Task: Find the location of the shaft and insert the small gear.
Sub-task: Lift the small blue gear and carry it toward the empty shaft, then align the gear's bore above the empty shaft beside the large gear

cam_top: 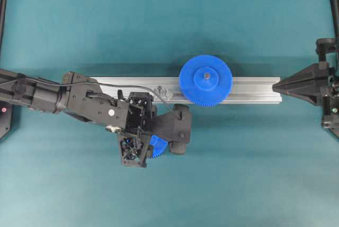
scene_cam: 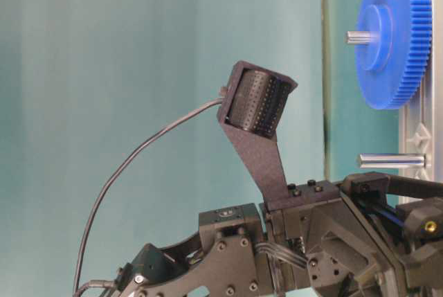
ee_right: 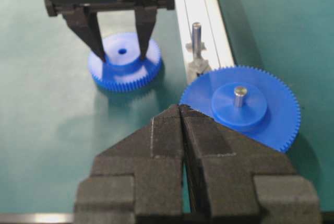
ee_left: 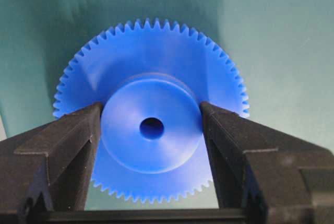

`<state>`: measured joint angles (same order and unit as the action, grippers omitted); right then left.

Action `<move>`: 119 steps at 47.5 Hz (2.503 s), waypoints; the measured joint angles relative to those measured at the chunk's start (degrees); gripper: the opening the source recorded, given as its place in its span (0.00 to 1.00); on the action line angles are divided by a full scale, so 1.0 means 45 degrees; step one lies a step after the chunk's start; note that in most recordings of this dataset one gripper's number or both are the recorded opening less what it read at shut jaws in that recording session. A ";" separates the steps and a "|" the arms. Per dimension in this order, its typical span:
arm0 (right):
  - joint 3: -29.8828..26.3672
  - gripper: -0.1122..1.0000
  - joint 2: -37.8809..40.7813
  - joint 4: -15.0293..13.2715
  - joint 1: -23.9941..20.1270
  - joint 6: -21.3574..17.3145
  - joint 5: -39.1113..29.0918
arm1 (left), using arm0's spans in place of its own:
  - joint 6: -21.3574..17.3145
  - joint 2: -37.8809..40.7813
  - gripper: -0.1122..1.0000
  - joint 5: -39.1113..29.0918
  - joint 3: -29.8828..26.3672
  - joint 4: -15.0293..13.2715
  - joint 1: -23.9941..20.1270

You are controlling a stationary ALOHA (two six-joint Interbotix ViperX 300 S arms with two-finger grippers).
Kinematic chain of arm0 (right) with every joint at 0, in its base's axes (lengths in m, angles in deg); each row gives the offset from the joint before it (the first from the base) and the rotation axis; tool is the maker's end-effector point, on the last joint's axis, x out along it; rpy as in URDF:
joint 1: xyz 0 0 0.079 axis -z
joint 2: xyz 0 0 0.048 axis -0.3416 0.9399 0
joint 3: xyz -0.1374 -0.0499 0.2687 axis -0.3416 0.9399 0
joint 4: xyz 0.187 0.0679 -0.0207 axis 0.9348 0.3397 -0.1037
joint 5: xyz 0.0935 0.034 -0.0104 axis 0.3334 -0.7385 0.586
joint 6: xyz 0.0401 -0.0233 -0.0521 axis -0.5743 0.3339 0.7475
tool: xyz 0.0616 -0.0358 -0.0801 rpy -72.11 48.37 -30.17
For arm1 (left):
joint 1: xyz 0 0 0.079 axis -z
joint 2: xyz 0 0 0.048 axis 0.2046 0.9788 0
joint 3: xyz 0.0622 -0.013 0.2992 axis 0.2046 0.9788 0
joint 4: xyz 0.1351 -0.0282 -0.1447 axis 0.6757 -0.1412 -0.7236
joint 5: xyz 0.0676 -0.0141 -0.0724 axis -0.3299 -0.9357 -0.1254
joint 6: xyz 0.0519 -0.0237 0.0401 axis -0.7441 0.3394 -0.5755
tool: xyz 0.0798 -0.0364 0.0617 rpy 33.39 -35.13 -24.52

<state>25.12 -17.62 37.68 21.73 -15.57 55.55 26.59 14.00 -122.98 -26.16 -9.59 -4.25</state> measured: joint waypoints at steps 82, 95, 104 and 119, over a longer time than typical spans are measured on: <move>0.0039 0.12 0.0000 0.0000 0.0000 0.0000 0.0000 | -0.2227 -0.1953 0.67 -0.3262 -0.2813 0.0098 -0.1289; 0.0039 0.12 0.0000 0.0000 0.0000 0.0020 0.0000 | -0.2656 -0.1953 0.67 -0.3262 -0.2813 0.0098 -0.1602; 0.0117 0.12 0.0000 0.0000 0.0020 0.0020 0.0000 | -0.2715 -0.1953 0.67 -0.3262 -0.2813 0.0098 -0.1914; 0.0117 0.12 0.0000 0.0000 0.0215 0.0020 0.0000 | -0.3086 -0.1836 0.67 -0.3223 -0.2813 0.0137 -0.2188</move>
<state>25.64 -17.62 37.68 22.70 -15.48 55.55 12.71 5.74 -137.48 -38.81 -8.97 -14.09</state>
